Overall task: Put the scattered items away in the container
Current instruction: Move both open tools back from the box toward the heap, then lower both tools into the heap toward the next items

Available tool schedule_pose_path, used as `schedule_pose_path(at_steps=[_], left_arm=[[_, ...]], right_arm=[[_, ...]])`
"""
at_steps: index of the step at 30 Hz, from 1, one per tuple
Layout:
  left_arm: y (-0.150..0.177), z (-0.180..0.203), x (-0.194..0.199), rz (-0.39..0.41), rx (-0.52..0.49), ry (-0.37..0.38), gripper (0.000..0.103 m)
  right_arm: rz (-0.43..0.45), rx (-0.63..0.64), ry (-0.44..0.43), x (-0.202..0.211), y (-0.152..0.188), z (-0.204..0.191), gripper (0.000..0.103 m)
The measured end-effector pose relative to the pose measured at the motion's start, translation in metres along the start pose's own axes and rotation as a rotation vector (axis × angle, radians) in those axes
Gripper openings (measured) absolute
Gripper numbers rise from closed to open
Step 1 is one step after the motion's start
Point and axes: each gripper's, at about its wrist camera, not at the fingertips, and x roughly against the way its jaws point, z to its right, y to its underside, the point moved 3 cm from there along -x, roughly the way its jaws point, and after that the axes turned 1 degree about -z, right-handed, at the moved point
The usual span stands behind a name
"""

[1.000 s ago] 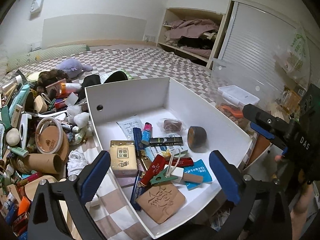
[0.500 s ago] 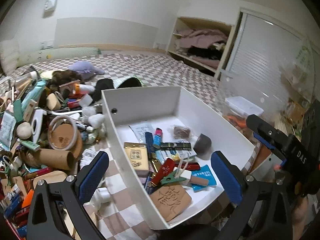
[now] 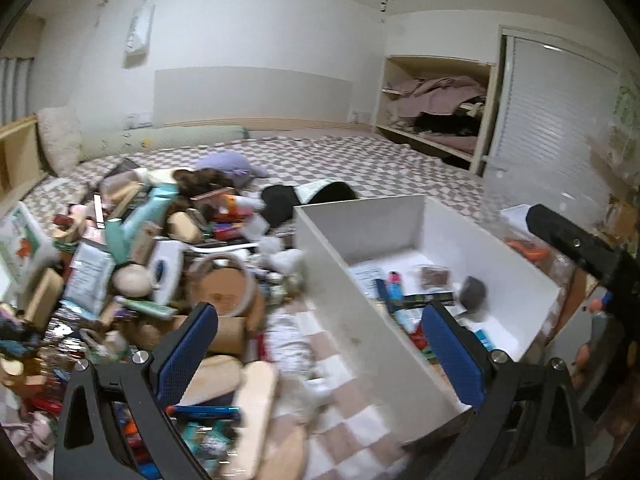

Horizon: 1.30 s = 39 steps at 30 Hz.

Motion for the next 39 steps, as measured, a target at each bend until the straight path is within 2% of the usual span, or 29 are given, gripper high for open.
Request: schedule_pose_path(at_steps=[4,12,20,26,30,31,33,37,39], left_arm=[[0.004,-0.029,0.007,0.000,0.001,-0.037,0.103],[0.013,-0.096,0.019,0.006,0.048,-0.167,0.103],[0.020,-0.151,0.029,0.000,0.077,-0.252,0.103],[0.029,-0.179,0.031,-0.015,0.138,-0.238,0.103],[0.039,-0.197,0.028,-0.048,0.201,-0.225,0.103],[0.043,-0.204,0.026,-0.059,0.229,-0.226,0.103],[0.050,-0.219,0.021,-0.079,0.297,-0.221,0.103],[0.059,-0.242,0.022,-0.087,0.410,-0.198,0.103],[0.061,-0.250,0.023,-0.079,0.453,-0.175,0.103]], right_arm=[[-0.039,0.052,-0.053,-0.009,0.001,-0.033,0.103],[-0.158,0.081,-0.146,-0.029,0.008,-0.082,0.103],[-0.216,0.158,-0.239,-0.045,0.023,-0.133,0.103],[-0.267,0.210,-0.321,-0.062,0.039,-0.173,0.103],[-0.330,0.254,-0.343,-0.079,0.060,-0.191,0.102],[-0.343,0.263,-0.345,-0.083,0.064,-0.194,0.100],[-0.376,0.282,-0.346,-0.095,0.076,-0.200,0.088],[-0.436,0.282,-0.358,-0.116,0.096,-0.207,0.084],[-0.460,0.286,-0.367,-0.125,0.106,-0.212,0.076]])
